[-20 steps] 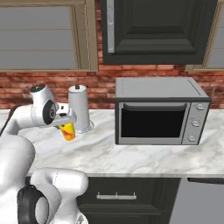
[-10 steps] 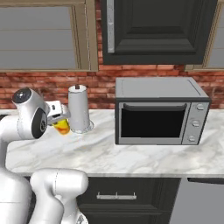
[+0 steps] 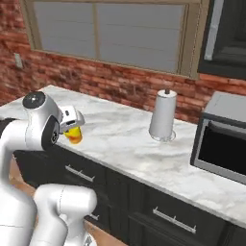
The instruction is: Place the pitcher and cup on the dining counter for serving.
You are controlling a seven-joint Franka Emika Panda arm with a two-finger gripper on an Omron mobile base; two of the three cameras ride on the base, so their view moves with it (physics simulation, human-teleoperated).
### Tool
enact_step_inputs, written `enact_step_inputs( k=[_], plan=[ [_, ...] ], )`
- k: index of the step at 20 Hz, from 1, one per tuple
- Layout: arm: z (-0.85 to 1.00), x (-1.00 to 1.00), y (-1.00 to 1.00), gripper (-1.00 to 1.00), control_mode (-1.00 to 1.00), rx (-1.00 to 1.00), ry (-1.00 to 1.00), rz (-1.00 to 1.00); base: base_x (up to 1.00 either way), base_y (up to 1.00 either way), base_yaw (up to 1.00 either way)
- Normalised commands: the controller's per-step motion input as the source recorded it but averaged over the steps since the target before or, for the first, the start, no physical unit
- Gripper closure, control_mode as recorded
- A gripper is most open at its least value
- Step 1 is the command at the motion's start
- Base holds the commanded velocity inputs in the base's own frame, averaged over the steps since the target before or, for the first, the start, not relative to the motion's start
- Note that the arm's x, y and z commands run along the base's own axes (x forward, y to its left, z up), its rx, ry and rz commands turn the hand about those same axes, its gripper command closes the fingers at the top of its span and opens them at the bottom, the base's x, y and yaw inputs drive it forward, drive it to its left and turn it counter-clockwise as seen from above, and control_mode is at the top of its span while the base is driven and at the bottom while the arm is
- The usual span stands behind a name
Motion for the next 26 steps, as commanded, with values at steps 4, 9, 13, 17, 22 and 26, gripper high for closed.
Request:
enact_step_inputs(
  k=[4, 9, 13, 17, 22, 26],
  plan=[
    [0.0, 0.0, 0.0, 1.0, 1.0, 0.0, 0.0, 0.0, -0.18, -0.02, 1.0],
    [0.0, 0.0, 0.0, 1.0, 1.0, 0.0, 0.0, 0.0, -0.01, 0.0, 1.0],
    [0.0, 0.0, 0.0, 1.0, 1.0, 0.0, 0.0, 0.0, 0.0, 0.0, 1.0],
    [0.0, 0.0, 0.0, 1.0, 1.0, 0.0, 0.0, 0.0, 0.0, 0.0, 1.0],
    [0.0, 0.0, 0.0, 1.0, 1.0, 0.0, 0.0, 0.0, 0.0, -0.01, 1.0],
    [0.0, 0.0, 0.0, 1.0, 1.0, 0.0, 0.0, 0.0, 0.0, -0.02, 1.0]
  ],
)
